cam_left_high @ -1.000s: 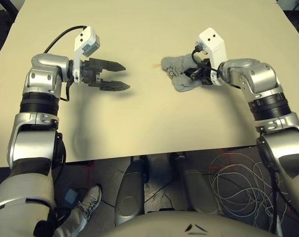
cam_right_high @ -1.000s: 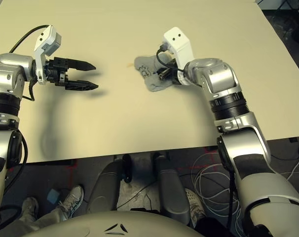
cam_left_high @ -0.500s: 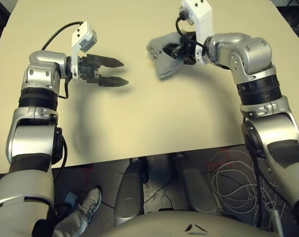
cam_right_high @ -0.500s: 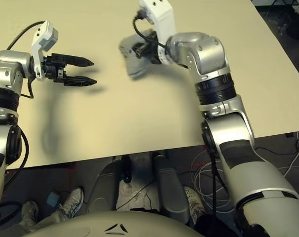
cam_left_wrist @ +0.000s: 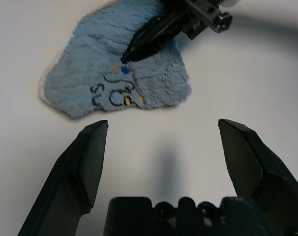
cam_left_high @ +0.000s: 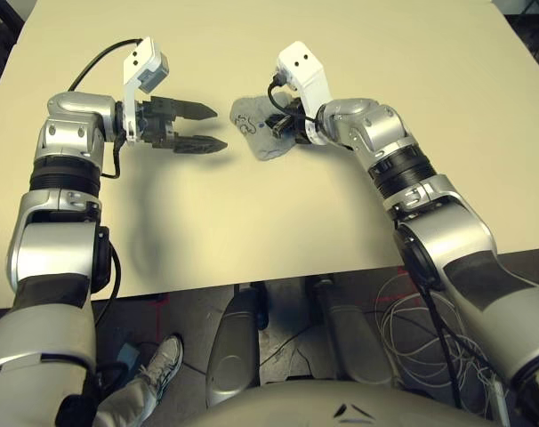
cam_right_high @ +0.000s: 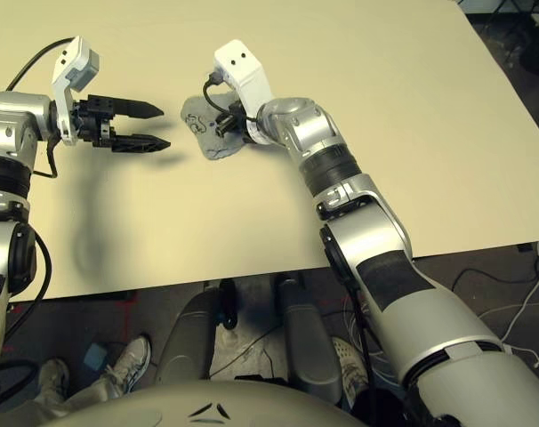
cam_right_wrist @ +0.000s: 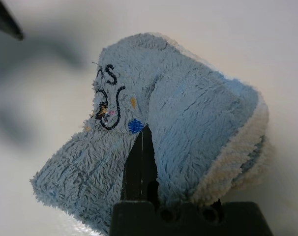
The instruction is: Wipe the water off the table with a rag.
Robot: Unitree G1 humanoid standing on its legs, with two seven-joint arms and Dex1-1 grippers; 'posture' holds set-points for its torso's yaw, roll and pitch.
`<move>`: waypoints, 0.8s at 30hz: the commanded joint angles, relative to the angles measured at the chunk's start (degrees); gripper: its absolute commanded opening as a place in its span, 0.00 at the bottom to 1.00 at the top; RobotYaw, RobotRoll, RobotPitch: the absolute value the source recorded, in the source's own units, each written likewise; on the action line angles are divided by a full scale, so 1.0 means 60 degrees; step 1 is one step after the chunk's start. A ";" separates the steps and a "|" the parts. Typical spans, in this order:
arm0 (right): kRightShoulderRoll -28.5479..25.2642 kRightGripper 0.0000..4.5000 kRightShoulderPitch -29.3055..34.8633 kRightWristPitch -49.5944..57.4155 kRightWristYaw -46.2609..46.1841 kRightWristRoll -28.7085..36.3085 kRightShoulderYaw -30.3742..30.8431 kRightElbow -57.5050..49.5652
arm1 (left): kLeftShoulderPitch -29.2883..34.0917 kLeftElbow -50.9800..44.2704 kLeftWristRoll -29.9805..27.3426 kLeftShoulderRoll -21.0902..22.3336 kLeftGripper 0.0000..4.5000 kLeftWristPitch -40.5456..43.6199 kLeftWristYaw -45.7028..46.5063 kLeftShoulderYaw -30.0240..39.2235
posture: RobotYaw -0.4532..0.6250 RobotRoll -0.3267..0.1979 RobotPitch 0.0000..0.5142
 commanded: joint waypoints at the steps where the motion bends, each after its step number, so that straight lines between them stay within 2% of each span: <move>1: -0.0439 0.01 -0.0062 -0.0077 -0.0074 -0.0363 -0.0101 0.0386 | 0.0284 -0.0184 0.0002 0.0042 1.00 0.0101 -0.0046 0.0050 | 0.39 0.62 0.58; 10: -0.2237 0.01 0.0831 0.1298 0.0675 -0.0928 0.0171 -0.1003 | 0.0404 -0.0312 -0.0002 -0.0119 1.00 0.0203 0.0006 0.0066 | 0.37 0.62 0.58; 16: -0.3292 0.01 0.1790 0.3222 0.0848 -0.0832 0.0131 -0.2894 | 0.0331 -0.0219 0.0041 -0.0226 1.00 0.0163 -0.0006 0.0063 | 0.36 0.62 0.58; 21: -0.3756 0.01 0.2501 0.4642 0.0976 -0.0548 0.0119 -0.4750 | 0.0201 -0.0046 0.0089 -0.0341 1.00 0.0073 0.0005 0.0037 | 0.34 0.62 0.58; 24: -0.3547 0.01 0.2401 0.4923 0.0801 -0.0267 -0.0245 -0.5289 | 0.0124 0.0026 0.0103 -0.0406 1.00 0.0029 0.0017 0.0033 | 0.34 0.62 0.58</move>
